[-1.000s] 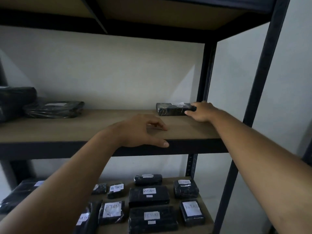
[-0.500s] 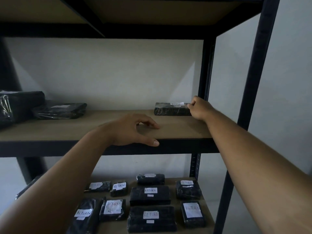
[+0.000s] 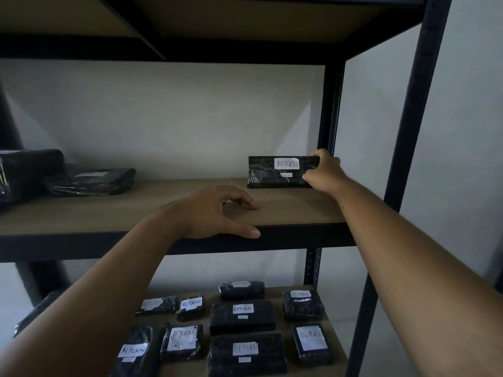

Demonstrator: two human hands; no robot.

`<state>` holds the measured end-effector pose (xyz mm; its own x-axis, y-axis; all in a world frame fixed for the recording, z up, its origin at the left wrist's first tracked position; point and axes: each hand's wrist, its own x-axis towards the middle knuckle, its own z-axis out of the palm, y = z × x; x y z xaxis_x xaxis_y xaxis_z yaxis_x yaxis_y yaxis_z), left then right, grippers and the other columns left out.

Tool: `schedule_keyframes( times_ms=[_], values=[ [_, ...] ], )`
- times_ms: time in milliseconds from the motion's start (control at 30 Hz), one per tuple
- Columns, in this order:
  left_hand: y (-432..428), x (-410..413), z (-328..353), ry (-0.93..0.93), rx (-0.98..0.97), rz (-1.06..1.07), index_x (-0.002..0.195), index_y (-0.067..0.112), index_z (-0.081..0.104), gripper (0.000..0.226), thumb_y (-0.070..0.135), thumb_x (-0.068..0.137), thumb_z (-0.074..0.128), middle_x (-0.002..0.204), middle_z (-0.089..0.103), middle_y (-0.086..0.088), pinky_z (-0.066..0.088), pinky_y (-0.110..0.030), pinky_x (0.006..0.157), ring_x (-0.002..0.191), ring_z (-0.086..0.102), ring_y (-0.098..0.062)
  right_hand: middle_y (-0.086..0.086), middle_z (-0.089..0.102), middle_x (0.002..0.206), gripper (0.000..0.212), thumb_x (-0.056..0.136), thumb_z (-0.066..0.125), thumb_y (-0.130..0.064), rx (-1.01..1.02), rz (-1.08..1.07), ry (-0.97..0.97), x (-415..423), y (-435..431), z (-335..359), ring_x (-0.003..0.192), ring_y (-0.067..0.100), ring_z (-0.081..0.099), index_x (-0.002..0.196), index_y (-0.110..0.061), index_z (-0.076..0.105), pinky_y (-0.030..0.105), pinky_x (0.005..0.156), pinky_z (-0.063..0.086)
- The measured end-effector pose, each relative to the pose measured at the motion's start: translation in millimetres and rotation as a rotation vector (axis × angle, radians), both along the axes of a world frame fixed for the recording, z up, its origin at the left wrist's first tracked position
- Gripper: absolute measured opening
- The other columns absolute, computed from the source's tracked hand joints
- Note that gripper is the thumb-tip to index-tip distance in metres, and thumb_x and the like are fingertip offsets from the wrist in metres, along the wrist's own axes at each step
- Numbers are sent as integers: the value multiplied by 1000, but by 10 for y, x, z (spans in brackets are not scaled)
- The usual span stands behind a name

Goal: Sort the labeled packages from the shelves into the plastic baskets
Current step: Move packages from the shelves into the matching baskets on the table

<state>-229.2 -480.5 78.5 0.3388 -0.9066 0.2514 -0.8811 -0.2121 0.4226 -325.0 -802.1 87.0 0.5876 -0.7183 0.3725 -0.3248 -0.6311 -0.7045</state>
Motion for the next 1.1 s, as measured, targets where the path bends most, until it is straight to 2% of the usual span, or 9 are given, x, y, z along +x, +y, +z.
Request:
schedule_keyframes(
  times_ms=[133,233,333,467,600,700,800,1000,1100],
  values=[
    [5,17,-15,-7,-2,-1,125,59,67,66,79,65,85,131,60,35,40,-26,105,125,51,14,11,48,133,59,87,68,-12,-8,48,-7,-41,29,-12,101,21,58,138,-27,43,23,64,43],
    [2,21,-17,-9,-7,-2,124,58,67,66,78,65,86,131,60,34,38,-19,101,123,50,17,10,51,129,60,86,70,-9,-22,67,-6,-80,71,-14,106,22,59,135,-27,42,24,66,45],
    [-2,21,-17,-15,-23,-7,125,54,69,64,73,67,88,130,62,33,34,-9,94,118,49,23,10,51,128,60,86,71,-10,-21,68,-2,-97,108,3,106,22,59,135,-27,42,24,67,44],
    [1,35,-29,-17,-22,-3,124,57,68,65,77,65,87,129,61,35,36,-12,97,121,49,21,9,52,127,58,86,70,-12,-21,68,-2,-118,146,15,104,20,60,134,-27,42,27,69,47],
    [14,13,-40,-23,-49,15,122,53,70,64,76,65,88,125,62,34,36,-8,94,115,49,25,4,56,124,53,91,68,-7,72,73,-73,-144,193,61,95,12,58,137,-24,47,23,64,44],
    [26,-16,-40,-54,-54,28,121,51,70,66,81,64,85,125,63,31,42,-18,98,116,53,18,4,60,125,40,96,62,-5,242,95,-208,-194,280,125,102,21,66,129,-27,52,37,69,65],
    [51,-66,-23,-102,-58,51,121,48,71,64,80,67,83,123,64,29,44,-18,95,112,53,17,5,59,125,39,100,58,-2,322,110,-316,-280,421,144,102,27,69,129,-27,50,48,75,67],
    [131,-204,13,-313,-59,129,116,44,73,65,90,70,71,116,70,26,57,-32,95,108,63,3,5,58,129,40,98,52,1,334,213,-489,-509,789,118,106,28,69,126,-27,53,50,73,67],
    [184,-309,-52,-472,-59,219,117,44,71,65,93,76,59,115,72,25,58,-33,89,103,66,-2,2,63,119,40,97,50,7,316,323,-563,-656,986,120,106,24,69,123,-23,54,41,73,64]
  ],
)
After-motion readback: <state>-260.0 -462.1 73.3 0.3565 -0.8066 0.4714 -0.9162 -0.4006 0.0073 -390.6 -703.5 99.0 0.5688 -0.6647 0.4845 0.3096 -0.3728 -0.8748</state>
